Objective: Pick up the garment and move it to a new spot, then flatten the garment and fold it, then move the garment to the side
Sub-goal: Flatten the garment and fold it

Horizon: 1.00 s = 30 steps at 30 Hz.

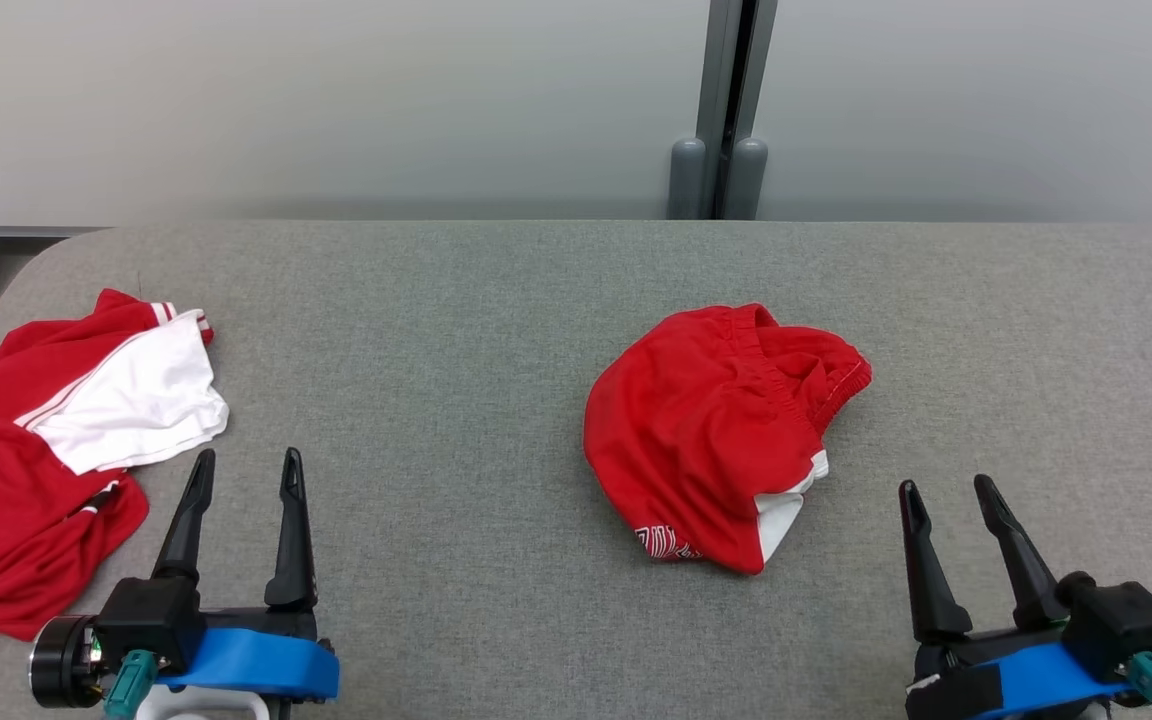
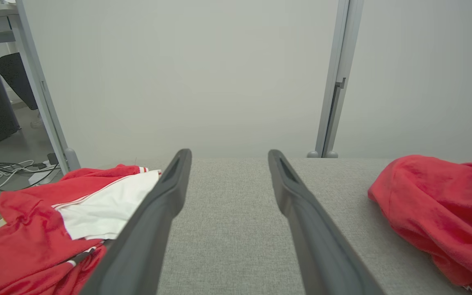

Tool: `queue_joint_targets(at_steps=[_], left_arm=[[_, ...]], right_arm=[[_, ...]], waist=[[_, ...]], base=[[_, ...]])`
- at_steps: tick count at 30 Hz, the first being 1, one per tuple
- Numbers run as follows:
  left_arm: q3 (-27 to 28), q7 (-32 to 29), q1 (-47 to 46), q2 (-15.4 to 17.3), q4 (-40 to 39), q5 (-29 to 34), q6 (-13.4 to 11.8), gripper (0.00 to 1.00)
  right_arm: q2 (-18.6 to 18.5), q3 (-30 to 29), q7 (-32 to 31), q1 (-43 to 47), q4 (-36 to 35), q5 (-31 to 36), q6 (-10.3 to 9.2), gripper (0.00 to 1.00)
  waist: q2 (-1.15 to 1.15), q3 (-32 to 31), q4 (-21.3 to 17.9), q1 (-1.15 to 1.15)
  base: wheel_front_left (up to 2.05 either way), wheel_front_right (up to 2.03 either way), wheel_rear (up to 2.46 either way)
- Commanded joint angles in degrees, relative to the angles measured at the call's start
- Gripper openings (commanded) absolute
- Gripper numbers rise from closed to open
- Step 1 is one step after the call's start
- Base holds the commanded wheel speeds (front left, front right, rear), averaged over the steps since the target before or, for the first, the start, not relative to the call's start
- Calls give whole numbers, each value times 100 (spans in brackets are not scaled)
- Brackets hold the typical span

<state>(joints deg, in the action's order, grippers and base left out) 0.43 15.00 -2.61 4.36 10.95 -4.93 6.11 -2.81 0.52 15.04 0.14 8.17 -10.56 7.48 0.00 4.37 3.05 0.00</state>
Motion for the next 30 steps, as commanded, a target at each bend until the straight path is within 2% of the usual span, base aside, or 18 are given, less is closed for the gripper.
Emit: queue_joint_targets(at_steps=[1, 8, 13, 19, 30], left_arm=[[-6, 27, -93, -10, 3, 40, 22, 100], [-74, 27, -185, -51, 19, 50, 49, 100], [-167, 27, -313, -79, 62, 28, 75, 100], [-246, 27, -412, -97, 101, 2, 92, 100], [-326, 27, -499, -118, 191, 41, 119, 100]], right_arm=[[-14, 39, 22, -151, 25, 36, 3, 100], [-15, 293, 21, -856, 405, 185, 3, 100], [-16, 420, 21, -1494, 1242, 248, 3, 100], [-16, 251, 22, -1787, 2391, 110, 3, 100], [-14, 382, 20, -2015, 3668, -539, 3, 100]], waist=[[0, 22, 28, 0], [0, 159, 139, 0], [0, 279, 279, 0], [0, 365, 489, 0], [0, 493, 696, 0]], base=[[0, 0, 0], [0, 0, 0], [0, 0, 0], [0, 0, 0], [0, 0, 0]])
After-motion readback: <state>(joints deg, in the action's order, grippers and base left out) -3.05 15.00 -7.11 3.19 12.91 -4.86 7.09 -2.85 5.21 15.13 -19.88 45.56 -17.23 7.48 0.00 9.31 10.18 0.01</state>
